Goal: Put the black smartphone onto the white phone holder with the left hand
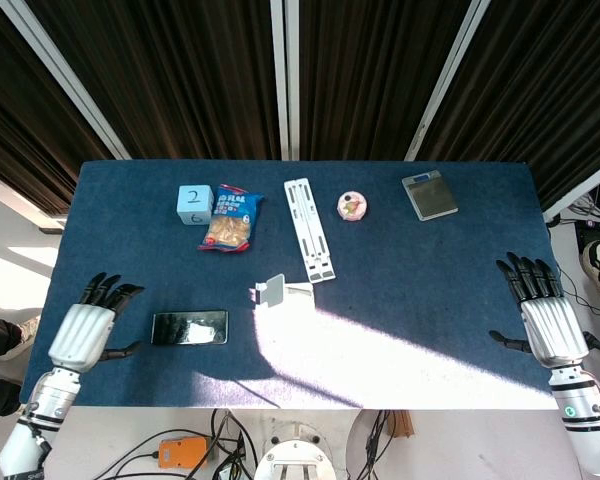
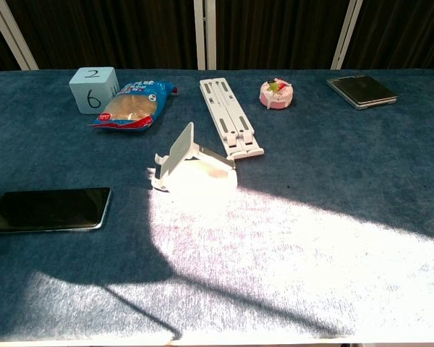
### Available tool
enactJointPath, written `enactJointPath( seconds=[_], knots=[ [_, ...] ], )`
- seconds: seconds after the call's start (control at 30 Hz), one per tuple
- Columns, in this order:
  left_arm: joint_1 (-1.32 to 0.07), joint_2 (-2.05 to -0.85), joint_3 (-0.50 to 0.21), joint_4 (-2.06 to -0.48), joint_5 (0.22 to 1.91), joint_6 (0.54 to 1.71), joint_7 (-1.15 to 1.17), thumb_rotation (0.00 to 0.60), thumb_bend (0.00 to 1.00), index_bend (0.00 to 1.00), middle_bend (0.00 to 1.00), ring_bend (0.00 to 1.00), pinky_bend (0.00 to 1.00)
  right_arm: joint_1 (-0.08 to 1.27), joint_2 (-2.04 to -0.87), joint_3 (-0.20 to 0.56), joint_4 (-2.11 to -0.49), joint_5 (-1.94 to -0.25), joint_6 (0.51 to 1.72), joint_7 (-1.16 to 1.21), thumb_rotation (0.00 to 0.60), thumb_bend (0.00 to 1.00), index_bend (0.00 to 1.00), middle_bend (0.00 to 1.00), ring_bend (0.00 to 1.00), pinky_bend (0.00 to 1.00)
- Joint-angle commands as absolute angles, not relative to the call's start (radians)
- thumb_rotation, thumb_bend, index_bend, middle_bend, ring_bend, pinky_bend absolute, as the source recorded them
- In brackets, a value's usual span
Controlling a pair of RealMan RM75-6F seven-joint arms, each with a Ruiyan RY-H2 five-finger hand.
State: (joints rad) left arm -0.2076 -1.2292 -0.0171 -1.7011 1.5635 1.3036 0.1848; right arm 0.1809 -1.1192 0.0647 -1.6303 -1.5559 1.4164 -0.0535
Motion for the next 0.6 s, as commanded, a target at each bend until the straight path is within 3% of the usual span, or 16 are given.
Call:
enactJointPath(
  seconds=[0.03,0.3,0.6],
  knots=[
    [-0.272,-1.299,-0.019,-1.728,1.527,1.2,0.244,0.6,0.1,0.2,0.19,0.07,0.0,0.181,-1.119,0.061,-1.63,-1.554,1.41,-0.057,0.6,0.05,0.0,0.02,0.0,0.0],
    [-0.341,-1.43,-0.063,-1.699,1.365,1.093,0.401,0.6,0.1,0.17,0.12,0.01,0.0,0.195,-1.123,0.053,-1.636,-1.549,1.375,-0.073,0.6,0.05,0.0,0.02,0.0,0.0],
    [-0.376,-1.475,-0.073,-1.701,1.22,1.051,0.478,0.6,0.1,0.17,0.12,0.0,0.0,0.195,-1.126,0.052,-1.631,-1.538,1.372,-0.072,0.6,0.05,0.0,0.02,0.0,0.0]
  ],
)
